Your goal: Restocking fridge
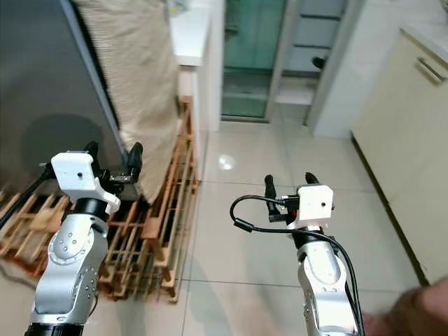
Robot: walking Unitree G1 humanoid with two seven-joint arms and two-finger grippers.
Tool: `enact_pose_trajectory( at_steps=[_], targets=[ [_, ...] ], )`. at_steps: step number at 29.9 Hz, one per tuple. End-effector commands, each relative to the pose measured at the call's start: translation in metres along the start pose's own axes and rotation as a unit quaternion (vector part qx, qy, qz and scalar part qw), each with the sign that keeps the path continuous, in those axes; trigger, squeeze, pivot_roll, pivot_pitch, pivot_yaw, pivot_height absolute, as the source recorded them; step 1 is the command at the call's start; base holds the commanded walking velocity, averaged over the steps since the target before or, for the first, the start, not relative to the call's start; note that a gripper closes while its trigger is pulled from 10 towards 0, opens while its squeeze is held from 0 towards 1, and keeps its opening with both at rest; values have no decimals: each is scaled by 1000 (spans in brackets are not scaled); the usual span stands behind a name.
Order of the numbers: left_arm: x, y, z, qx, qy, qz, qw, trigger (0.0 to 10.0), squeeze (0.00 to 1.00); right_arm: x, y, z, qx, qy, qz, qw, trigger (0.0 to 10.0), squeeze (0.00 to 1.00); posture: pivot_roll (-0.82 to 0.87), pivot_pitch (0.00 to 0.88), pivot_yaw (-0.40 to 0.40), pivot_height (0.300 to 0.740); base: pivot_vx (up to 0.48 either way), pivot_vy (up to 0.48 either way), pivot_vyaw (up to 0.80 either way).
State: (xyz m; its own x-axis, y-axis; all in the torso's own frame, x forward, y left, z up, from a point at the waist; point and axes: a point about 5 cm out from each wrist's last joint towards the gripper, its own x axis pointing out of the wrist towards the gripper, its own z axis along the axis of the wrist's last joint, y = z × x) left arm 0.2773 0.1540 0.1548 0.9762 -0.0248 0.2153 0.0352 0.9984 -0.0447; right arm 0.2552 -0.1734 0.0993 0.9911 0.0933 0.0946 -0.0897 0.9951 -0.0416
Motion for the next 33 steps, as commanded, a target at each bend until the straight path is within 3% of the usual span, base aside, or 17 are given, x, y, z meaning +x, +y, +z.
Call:
enact_pose_trajectory(
  at_steps=[1,7,8,11,15,18,33],
  targets=[
    [8,-8,9,-4,-12,-15,1000,10000,0,0,-2,-1,-2,1,-1,1000,10000,0,-96,0,0,740,0,0,0],
    [34,-29,19,-10,-17,-54,998,10000,0,2,0,-2,0,1,2,1000,10000,0,-89,0,-6,740,0,0,0],
    [44,-38,19,-17,-13,-66,998,10000,0,2,0,-2,1,1,4,1000,10000,0,-93,0,-9,740,0,0,0],
    [52,-44,19,-18,-8,-75,997,10000,0,3,1,-1,1,1,5,1000,10000,0,-94,0,-8,740,0,0,0],
    [66,-45,19,-37,2,-49,998,10000,0,3,1,-1,1,0,5,1000,10000,0,-105,0,-9,740,0,0,0],
    [74,-44,19,-22,6,-20,1000,10000,0,1,0,-2,0,2,5,1000,10000,0,-105,0,-9,740,0,0,0],
    [82,-67,15,-39,15,-34,999,10000,0,-2,0,-2,-1,4,3,1000,10000,0,-119,0,-2,740,0,0,0]
  ],
)
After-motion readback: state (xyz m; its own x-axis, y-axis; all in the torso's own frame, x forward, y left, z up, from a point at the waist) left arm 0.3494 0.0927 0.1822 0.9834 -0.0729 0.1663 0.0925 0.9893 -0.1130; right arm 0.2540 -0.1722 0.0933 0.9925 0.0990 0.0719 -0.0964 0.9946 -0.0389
